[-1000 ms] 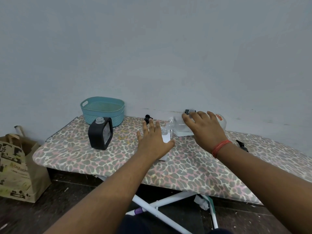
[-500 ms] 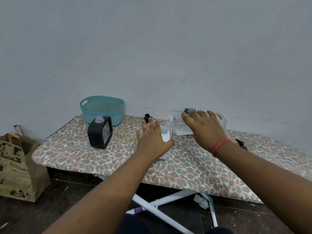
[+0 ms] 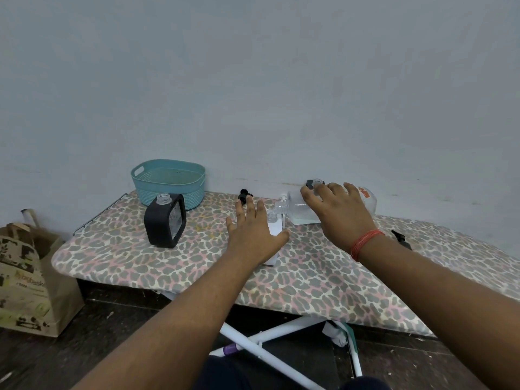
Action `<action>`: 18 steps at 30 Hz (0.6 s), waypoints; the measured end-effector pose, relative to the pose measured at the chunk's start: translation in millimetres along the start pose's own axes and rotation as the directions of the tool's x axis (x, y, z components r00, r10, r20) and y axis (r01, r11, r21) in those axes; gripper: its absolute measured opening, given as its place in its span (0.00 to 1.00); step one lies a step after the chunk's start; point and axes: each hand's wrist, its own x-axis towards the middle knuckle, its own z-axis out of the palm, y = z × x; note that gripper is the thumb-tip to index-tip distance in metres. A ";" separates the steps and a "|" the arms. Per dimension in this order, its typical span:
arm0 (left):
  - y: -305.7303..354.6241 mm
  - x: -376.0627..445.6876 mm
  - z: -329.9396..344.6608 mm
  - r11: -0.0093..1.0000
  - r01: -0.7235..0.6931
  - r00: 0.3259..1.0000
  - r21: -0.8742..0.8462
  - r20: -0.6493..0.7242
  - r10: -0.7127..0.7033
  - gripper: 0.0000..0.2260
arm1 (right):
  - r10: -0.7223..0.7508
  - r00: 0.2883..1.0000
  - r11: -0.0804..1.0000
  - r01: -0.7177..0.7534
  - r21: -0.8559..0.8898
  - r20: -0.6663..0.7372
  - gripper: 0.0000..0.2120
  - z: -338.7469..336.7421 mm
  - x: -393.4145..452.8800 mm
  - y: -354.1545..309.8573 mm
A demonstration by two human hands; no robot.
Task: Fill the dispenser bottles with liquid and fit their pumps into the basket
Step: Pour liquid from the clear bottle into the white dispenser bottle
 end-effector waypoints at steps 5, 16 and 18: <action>0.3 0.0 0.2 1.000 0.002 1.000 0.002 0.001 -0.002 0.48 | 0.007 1.000 1.000 -0.007 0.002 0.002 0.35 -1.1 -0.1 -0.4; 0.7 -0.6 0.9 1.000 0.004 1.000 -0.001 -0.005 -0.004 0.48 | 0.009 1.000 1.000 -0.009 0.008 0.004 0.35 -3.3 0.0 -1.5; 0.6 -0.8 1.3 1.000 0.003 1.000 -0.003 -0.007 -0.003 0.48 | 0.010 1.000 1.000 -0.010 0.007 0.003 0.35 -3.5 -0.1 -1.3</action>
